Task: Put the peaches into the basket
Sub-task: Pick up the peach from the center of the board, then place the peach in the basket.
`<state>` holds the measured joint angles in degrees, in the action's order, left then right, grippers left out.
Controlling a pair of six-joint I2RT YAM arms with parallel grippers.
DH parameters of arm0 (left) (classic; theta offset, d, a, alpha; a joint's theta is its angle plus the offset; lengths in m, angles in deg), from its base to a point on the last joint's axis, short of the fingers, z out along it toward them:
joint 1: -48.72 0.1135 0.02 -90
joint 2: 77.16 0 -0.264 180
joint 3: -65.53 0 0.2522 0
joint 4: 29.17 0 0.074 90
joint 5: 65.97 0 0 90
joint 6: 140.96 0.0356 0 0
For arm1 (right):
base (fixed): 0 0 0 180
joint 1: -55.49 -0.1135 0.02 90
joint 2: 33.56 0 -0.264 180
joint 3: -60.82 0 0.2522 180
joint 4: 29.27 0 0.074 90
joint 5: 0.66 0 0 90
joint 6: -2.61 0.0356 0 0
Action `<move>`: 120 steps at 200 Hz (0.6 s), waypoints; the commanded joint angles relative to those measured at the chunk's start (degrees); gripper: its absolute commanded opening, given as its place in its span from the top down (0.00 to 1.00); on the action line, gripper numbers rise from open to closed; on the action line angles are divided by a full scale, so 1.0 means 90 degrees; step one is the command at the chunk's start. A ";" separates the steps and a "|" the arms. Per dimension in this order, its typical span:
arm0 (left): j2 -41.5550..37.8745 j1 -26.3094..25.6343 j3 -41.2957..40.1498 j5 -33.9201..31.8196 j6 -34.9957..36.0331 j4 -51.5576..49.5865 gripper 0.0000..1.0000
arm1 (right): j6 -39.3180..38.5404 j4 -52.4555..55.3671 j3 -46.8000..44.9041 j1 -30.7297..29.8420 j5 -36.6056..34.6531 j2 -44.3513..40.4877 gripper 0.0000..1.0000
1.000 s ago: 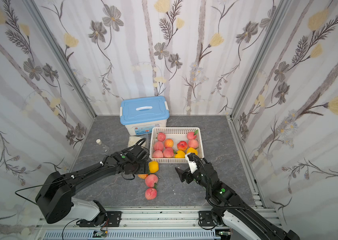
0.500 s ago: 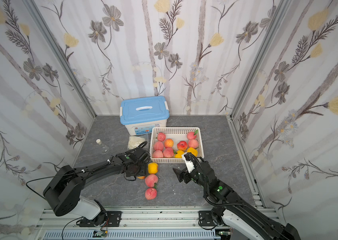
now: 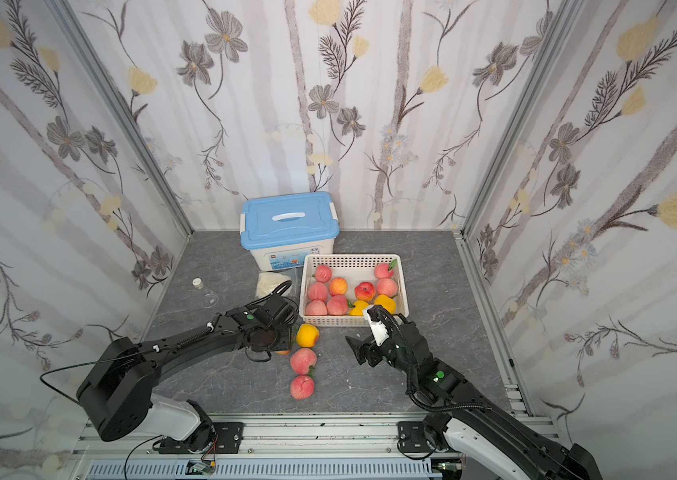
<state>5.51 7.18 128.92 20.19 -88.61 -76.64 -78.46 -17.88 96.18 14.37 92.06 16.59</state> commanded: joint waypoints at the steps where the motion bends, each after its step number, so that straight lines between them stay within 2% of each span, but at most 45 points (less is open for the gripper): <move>1: -0.0263 -0.0023 0.0097 -0.0011 0.0090 -0.0447 0.43 | -0.0084 -0.0237 0.0051 -0.0005 -0.0061 0.0006 0.11; 32: -0.0766 -0.0143 0.0431 0.0026 0.0287 -0.0882 0.43 | -0.0074 -0.0228 0.0023 -0.0018 -0.0258 -0.0110 0.11; 61: -0.0940 -0.0235 0.1054 0.0064 0.0582 -0.1056 0.41 | -0.0021 -0.0166 -0.0013 -0.0016 -0.0787 -0.0272 0.11; 88: -0.0435 -0.0263 0.1922 0.0015 0.1132 -0.1047 0.40 | 0.0005 -0.0167 -0.0094 -0.0011 -0.1149 -0.0470 0.11; 120: 0.0780 -0.0256 0.3337 -0.0089 0.1820 -0.0984 0.40 | 0.0015 -0.0179 -0.0150 -0.0012 -0.1296 -0.0628 0.11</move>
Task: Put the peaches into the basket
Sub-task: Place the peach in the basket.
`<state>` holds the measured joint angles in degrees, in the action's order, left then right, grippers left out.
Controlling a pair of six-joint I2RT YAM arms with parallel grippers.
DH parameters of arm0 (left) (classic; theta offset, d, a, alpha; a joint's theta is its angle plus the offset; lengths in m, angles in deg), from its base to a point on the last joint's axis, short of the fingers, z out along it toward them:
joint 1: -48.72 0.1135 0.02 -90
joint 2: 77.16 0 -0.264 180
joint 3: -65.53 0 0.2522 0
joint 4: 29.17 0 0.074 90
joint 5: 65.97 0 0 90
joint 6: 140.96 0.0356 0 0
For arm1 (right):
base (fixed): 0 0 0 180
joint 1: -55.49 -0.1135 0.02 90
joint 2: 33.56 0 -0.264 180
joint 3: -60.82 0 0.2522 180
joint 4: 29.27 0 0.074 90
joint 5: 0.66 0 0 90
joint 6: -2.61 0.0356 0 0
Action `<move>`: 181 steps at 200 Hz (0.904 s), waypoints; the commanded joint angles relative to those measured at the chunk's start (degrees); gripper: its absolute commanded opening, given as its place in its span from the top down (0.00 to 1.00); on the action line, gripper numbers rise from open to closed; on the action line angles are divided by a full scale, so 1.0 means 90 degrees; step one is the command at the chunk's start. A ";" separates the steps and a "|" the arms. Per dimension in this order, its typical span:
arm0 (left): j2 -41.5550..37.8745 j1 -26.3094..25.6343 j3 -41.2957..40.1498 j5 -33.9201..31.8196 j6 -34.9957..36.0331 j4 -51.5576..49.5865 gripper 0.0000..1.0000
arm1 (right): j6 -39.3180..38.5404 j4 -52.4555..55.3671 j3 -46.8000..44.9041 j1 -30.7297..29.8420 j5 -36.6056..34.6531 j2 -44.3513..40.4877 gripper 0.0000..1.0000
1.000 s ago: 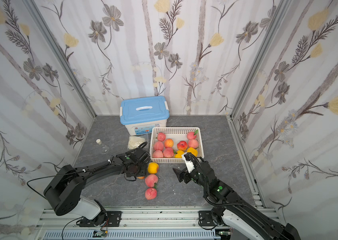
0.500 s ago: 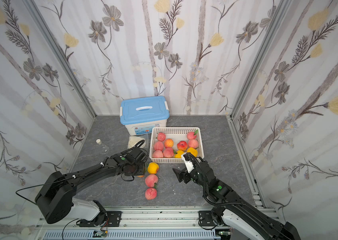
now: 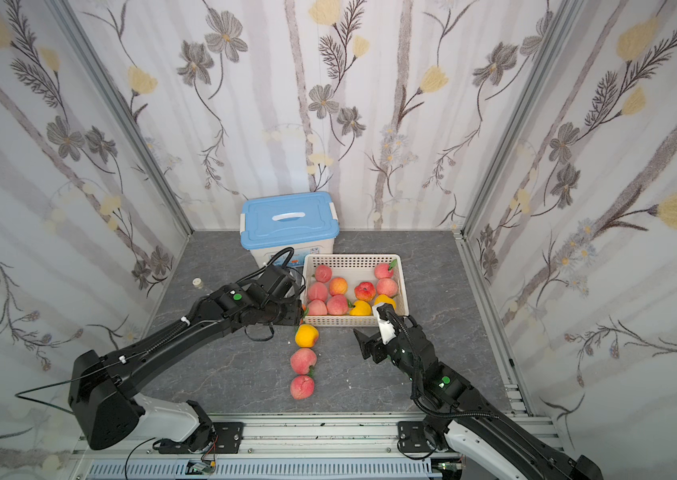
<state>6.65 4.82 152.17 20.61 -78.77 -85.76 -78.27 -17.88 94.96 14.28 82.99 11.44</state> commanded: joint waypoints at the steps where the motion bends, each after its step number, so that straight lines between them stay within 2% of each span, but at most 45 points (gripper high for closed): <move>1: 0.0695 0.0006 0.0800 -0.0136 0.0737 0.0035 0.40 | -0.0012 -0.0182 -0.0011 -0.0007 -0.0290 -0.0061 0.11; 56: 0.3044 0.0107 0.3565 -0.0306 0.1544 0.0079 0.41 | -0.0037 -0.0115 -0.0059 -0.0023 -0.0396 -0.0285 0.11; 117: 0.5592 0.0216 0.6712 -0.0378 0.1799 -0.0336 0.41 | -0.0023 -0.0107 -0.0102 -0.0033 -0.0431 -0.0399 0.11; 143: 0.6142 0.0259 0.7248 -0.0351 0.1877 -0.0338 0.41 | -0.0020 -0.0099 -0.0092 -0.0030 -0.0394 -0.0409 0.11; 181: 0.6494 0.0268 0.7323 -0.0479 0.1867 -0.0171 0.41 | -0.0003 -0.0126 -0.0097 -0.0033 -0.0344 -0.0409 0.11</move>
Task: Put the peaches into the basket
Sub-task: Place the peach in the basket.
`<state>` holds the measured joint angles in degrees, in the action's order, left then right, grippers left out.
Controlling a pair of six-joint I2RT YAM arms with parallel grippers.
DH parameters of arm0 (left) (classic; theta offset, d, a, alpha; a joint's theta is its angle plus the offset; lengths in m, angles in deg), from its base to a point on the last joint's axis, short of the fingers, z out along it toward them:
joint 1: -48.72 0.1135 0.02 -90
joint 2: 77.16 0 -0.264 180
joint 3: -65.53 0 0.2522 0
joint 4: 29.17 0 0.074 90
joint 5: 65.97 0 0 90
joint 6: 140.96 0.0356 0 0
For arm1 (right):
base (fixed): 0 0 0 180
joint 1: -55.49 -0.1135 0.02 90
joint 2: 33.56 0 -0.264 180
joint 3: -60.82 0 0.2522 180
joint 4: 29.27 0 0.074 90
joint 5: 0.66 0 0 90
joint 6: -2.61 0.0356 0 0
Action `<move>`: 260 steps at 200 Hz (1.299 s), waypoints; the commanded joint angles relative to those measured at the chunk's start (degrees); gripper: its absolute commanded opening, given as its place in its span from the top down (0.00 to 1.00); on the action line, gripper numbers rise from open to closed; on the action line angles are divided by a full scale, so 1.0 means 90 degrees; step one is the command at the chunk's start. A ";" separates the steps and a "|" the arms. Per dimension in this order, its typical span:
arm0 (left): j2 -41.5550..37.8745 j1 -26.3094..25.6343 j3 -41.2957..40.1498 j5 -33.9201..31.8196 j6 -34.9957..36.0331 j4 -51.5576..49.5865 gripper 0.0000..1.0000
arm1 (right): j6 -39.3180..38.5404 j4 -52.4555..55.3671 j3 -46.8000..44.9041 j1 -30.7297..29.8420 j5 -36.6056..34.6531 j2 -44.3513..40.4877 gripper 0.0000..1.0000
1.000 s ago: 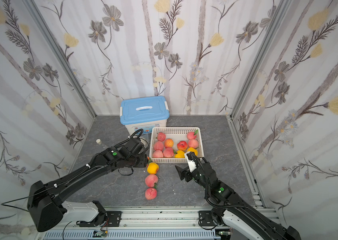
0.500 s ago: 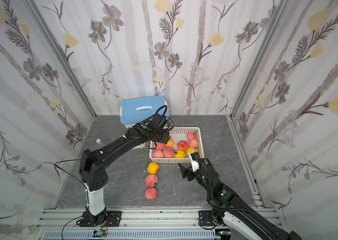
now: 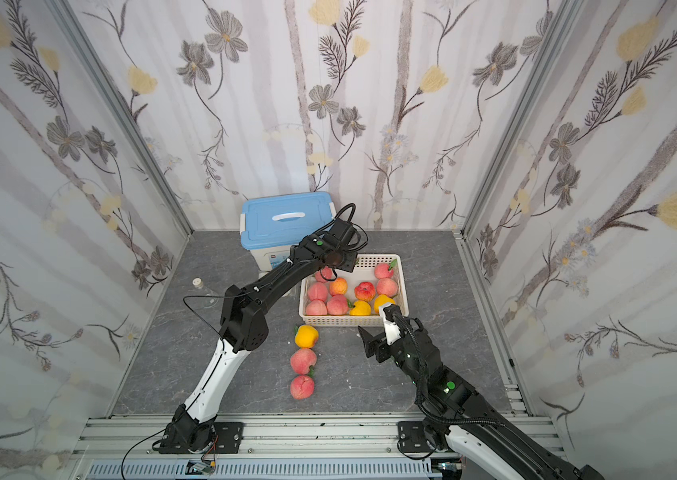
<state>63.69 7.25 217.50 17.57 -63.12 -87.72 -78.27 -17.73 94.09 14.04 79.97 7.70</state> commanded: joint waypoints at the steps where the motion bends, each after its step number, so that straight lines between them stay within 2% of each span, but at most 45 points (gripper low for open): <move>1: 0.0162 -0.0011 0.0063 -0.0146 0.0129 0.0047 0.41 | -0.0001 -0.0144 0.0001 -0.0010 -0.0012 0.0006 0.11; 49: 0.0439 0.0055 0.0063 -0.0259 0.0100 0.0190 0.41 | 0.0002 -0.0182 0.0000 -0.0011 -0.0005 0.0091 0.11; 66: 0.0500 0.0057 0.0063 -0.0267 0.0101 0.0193 0.35 | 0.0002 -0.0193 -0.0004 -0.0007 -0.0004 0.0108 0.11; 125: 0.0635 0.0086 0.0063 -0.0308 0.0063 0.0202 0.30 | 0.0011 -0.0232 0.0000 -0.0005 0.0025 0.0199 0.11; 154: 0.0610 0.0096 0.0063 -0.0320 0.0042 0.0163 0.21 | 0.0011 -0.0249 0.0009 -0.0012 0.0024 0.0204 0.11; 174: 0.0554 0.0095 0.0063 -0.0342 0.0037 0.0153 0.19 | 0.0011 -0.0242 0.0006 -0.0006 0.0025 0.0203 0.11; 225: 0.0051 0.0041 -0.0064 -0.0366 0.0081 0.0163 0.19 | 0.0002 -0.0236 0.0006 -0.0011 -0.0008 0.0216 0.11; 260: -0.0865 -0.0077 -0.0977 -0.0376 0.0121 0.0622 0.19 | -0.0012 -0.0256 0.0010 -0.0007 -0.0043 0.0269 0.11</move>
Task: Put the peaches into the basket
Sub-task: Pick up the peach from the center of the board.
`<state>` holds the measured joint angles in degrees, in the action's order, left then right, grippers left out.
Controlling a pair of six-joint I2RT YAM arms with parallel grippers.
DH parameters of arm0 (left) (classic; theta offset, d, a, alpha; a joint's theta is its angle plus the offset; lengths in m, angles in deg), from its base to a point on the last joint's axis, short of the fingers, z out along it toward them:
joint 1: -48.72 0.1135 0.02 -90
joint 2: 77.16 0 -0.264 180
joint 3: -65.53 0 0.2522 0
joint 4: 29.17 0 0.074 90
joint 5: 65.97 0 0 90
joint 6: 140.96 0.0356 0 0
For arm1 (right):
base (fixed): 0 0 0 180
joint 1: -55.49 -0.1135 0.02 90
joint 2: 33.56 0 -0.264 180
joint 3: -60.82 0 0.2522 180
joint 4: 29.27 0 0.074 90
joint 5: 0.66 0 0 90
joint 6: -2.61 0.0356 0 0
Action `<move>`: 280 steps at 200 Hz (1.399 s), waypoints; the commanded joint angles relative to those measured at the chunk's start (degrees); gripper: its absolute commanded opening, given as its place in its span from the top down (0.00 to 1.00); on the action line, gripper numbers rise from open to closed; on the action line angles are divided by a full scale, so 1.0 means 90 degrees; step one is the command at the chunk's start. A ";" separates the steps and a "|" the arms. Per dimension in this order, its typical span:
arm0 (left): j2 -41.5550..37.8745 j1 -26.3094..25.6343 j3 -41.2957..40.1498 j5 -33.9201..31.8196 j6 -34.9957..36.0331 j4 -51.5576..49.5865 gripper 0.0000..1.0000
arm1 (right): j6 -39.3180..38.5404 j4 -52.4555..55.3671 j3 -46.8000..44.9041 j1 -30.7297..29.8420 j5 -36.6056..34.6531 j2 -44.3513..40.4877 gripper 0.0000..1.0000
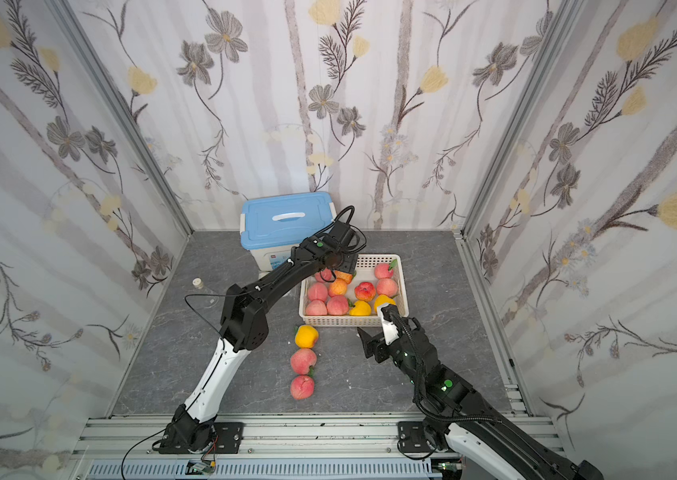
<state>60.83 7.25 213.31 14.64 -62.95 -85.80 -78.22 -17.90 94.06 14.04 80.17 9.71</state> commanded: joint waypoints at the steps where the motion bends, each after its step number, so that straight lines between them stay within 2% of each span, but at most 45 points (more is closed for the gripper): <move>1: -0.0582 -0.0083 -0.0557 -0.0046 0.0102 0.0428 0.19 | -0.0015 -0.0239 0.0013 -0.0010 -0.0065 0.0051 0.11; 31: -0.1837 -0.0143 -0.2252 0.0181 0.0004 0.1291 0.19 | -0.0032 -0.0249 0.0013 -0.0003 -0.0121 0.0097 0.10; 58: -0.3188 -0.0128 -0.4199 0.0514 -0.0076 0.2260 0.18 | -0.0049 -0.0390 0.0027 -0.0004 -0.0134 0.0308 0.10; 97: -0.4783 -0.0099 -0.6873 0.0603 -0.0136 0.3462 0.18 | -0.0091 -0.0592 0.0115 -0.0009 0.0271 0.0841 0.10; 125: -0.5682 -0.0004 -0.8226 0.0609 -0.0058 0.3975 0.18 | -0.0003 -0.0199 0.0355 -0.0019 0.0561 0.1044 0.10; 152: -0.6557 0.0316 -0.9264 0.0647 -0.0102 0.4357 0.17 | 0.0129 0.0766 0.0995 -0.0261 0.1081 0.1340 0.08; 179: -0.7534 0.0681 -1.0357 0.0823 -0.0201 0.4870 0.17 | -0.0163 0.1662 0.1704 -0.1388 0.0881 0.1982 0.06; 200: -0.8329 0.0769 -1.1122 0.1004 -0.0124 0.5045 0.15 | -0.0446 0.2099 0.2245 -0.1981 0.0901 0.2700 0.06; 238: -0.9200 0.0878 -1.1811 0.0186 -0.0061 0.4663 0.11 | -0.0316 0.2042 0.2972 -0.2218 0.1492 0.3979 0.07; 280: -0.9595 0.1110 -1.2459 0.0176 0.0010 0.5232 0.09 | -0.0257 0.1763 0.3656 -0.2249 0.1730 0.5192 0.08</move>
<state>-24.04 16.54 103.21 17.66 -64.19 -43.55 -80.34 0.41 124.42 -6.13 92.91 52.40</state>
